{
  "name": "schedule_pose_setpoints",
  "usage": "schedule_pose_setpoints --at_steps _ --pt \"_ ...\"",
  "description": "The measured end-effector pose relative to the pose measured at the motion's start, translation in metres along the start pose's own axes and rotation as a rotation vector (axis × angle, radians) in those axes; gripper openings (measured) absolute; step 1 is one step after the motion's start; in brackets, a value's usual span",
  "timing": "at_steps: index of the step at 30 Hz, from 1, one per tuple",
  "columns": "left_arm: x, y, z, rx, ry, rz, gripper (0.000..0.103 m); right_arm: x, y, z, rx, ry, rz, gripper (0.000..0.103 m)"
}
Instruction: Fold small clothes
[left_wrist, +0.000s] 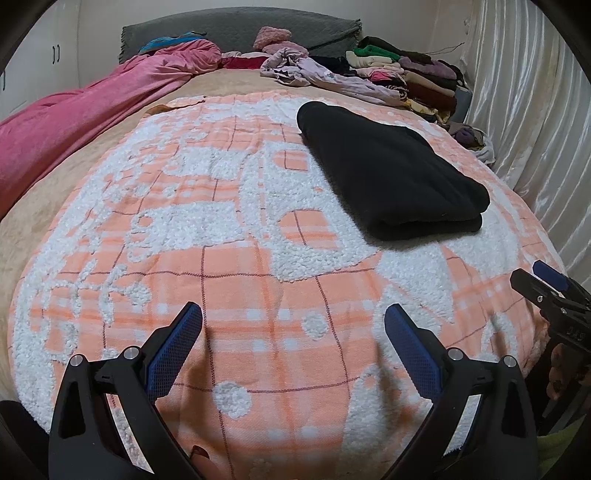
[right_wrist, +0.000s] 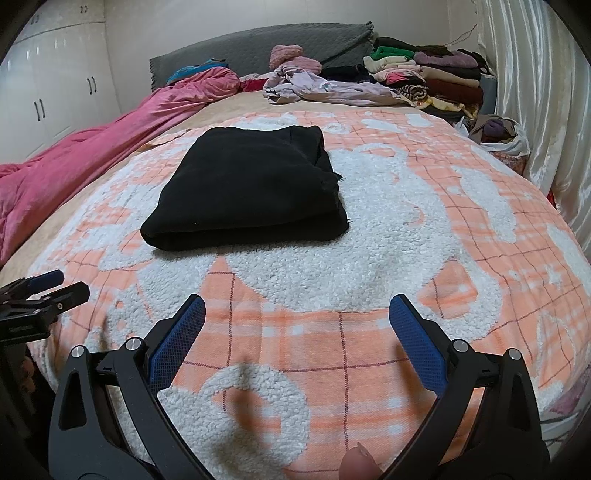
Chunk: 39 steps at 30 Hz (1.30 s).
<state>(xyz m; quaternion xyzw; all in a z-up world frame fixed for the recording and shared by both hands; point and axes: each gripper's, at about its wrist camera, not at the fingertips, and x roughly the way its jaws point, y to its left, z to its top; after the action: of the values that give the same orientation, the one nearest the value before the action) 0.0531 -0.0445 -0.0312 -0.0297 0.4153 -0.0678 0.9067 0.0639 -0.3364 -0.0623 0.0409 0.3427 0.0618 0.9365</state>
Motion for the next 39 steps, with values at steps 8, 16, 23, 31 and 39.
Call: schedule_pose_setpoints --at_steps 8,16,23,31,39 --pt "-0.0016 -0.0007 0.0001 -0.003 -0.002 0.002 0.099 0.0004 0.0000 0.0000 0.000 0.001 0.000 0.094" --pt "-0.0019 -0.0004 0.0002 -0.004 -0.002 0.002 0.099 0.0007 -0.0003 -0.0001 0.000 0.002 -0.001 0.094" --pt "-0.0022 -0.0001 0.0005 -0.003 -0.001 0.005 0.099 0.0008 -0.0001 -0.0001 -0.001 0.002 -0.001 0.094" --pt "-0.0028 0.0002 0.0005 -0.003 0.001 0.006 0.099 0.0012 0.0000 0.0000 0.000 0.003 -0.003 0.094" --pt "-0.0035 0.0004 0.0003 0.001 0.000 0.006 0.099 0.0008 -0.0009 0.0001 -0.001 0.002 -0.004 0.094"
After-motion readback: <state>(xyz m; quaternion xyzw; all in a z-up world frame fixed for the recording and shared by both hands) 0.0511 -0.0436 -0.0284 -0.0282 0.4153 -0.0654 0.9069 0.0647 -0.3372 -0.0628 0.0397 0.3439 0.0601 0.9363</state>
